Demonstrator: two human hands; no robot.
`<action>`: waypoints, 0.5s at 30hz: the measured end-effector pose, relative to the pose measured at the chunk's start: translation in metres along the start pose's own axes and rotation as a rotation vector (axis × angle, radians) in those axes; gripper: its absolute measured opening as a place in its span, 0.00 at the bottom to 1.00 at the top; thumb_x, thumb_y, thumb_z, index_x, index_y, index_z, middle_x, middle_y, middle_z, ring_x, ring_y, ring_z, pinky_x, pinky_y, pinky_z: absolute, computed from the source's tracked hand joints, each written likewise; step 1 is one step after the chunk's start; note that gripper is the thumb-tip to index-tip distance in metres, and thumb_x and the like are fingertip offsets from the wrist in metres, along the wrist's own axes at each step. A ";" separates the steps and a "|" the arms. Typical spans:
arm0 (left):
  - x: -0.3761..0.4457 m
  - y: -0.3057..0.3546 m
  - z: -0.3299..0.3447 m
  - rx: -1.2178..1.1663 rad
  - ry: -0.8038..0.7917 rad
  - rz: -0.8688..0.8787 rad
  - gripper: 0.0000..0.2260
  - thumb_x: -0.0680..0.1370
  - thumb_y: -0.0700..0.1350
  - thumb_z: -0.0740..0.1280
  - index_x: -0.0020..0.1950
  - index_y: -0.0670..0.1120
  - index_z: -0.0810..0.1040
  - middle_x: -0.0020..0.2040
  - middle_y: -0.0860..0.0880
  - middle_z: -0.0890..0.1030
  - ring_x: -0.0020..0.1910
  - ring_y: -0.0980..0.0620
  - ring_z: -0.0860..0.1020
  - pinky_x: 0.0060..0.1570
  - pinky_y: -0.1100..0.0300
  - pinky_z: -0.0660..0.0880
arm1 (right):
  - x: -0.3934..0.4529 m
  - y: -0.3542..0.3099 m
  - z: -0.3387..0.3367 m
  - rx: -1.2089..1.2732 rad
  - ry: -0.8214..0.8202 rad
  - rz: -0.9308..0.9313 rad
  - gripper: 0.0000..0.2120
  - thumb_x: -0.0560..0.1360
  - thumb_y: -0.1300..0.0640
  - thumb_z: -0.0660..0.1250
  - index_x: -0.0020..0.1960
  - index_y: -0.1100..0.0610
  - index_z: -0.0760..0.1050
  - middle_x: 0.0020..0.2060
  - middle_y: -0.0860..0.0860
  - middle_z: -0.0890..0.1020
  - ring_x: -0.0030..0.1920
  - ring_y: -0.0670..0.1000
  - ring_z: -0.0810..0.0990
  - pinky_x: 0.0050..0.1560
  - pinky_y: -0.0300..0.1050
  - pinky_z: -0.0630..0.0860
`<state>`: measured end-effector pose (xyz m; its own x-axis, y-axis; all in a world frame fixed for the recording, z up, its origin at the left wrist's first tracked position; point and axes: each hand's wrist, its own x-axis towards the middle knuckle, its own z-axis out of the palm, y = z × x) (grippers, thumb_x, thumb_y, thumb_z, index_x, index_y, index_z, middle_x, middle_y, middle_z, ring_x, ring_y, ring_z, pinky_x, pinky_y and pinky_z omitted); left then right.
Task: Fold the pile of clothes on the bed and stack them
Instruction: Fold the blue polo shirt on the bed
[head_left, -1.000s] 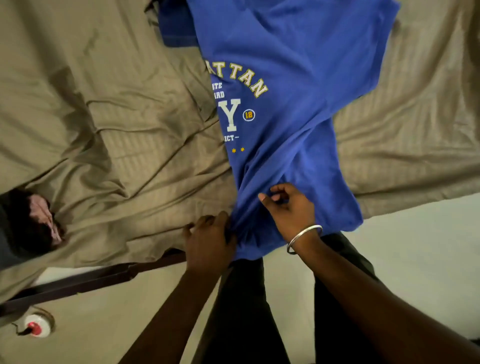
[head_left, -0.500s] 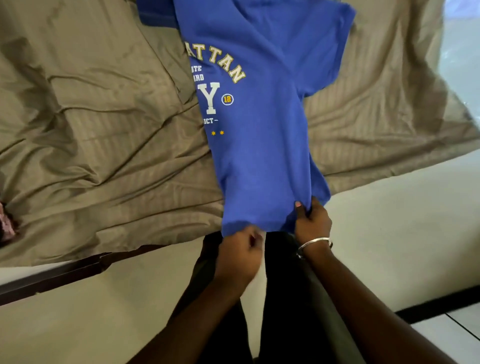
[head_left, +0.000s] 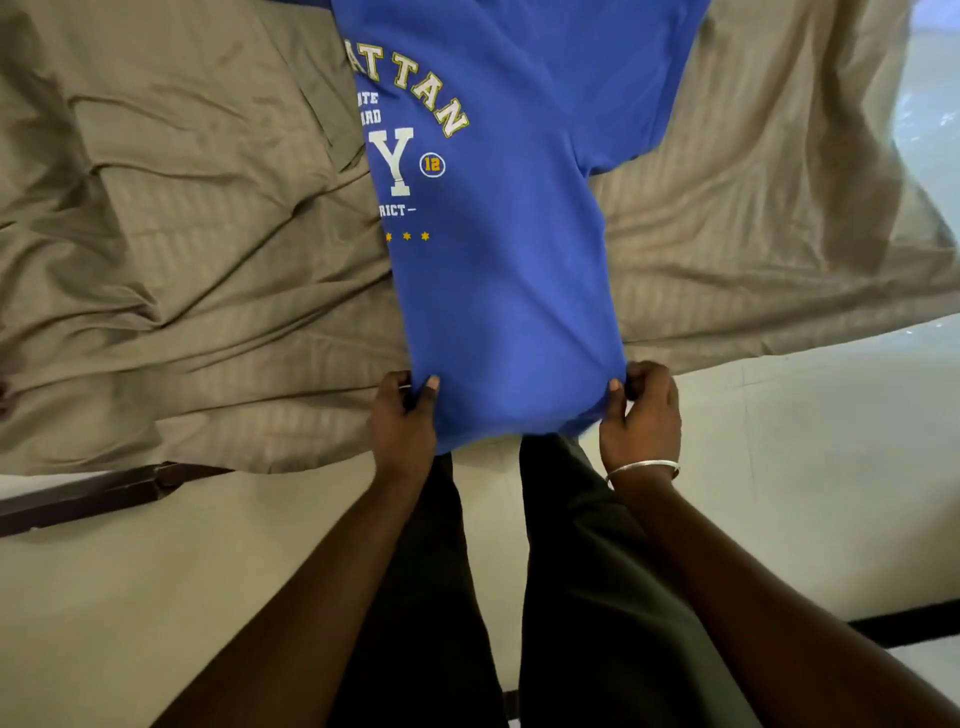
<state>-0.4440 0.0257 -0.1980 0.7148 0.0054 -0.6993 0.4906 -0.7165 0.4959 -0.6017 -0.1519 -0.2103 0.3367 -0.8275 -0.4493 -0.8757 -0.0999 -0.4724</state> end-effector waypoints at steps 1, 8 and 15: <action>-0.004 -0.005 -0.002 -0.049 -0.027 0.004 0.13 0.77 0.51 0.71 0.55 0.44 0.78 0.48 0.51 0.82 0.50 0.50 0.81 0.47 0.63 0.76 | 0.003 -0.003 0.001 0.023 -0.003 -0.021 0.13 0.78 0.53 0.67 0.57 0.60 0.72 0.51 0.56 0.75 0.48 0.52 0.73 0.50 0.46 0.71; -0.035 -0.006 -0.012 -0.043 -0.149 0.102 0.13 0.77 0.46 0.72 0.59 0.44 0.77 0.51 0.51 0.83 0.51 0.55 0.81 0.46 0.61 0.79 | 0.010 -0.012 -0.006 0.069 0.004 -0.079 0.16 0.78 0.48 0.63 0.49 0.62 0.75 0.46 0.58 0.73 0.43 0.58 0.73 0.48 0.54 0.74; -0.060 -0.035 -0.011 0.068 -0.290 -0.021 0.20 0.71 0.48 0.78 0.59 0.46 0.79 0.51 0.52 0.84 0.48 0.53 0.82 0.46 0.59 0.80 | -0.005 0.008 -0.028 0.208 -0.071 0.035 0.21 0.78 0.44 0.55 0.58 0.62 0.68 0.37 0.50 0.76 0.40 0.60 0.77 0.36 0.45 0.60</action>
<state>-0.4991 0.0584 -0.1678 0.5282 -0.1721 -0.8315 0.4621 -0.7633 0.4515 -0.6201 -0.1636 -0.1905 0.3374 -0.7869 -0.5167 -0.7995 0.0502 -0.5986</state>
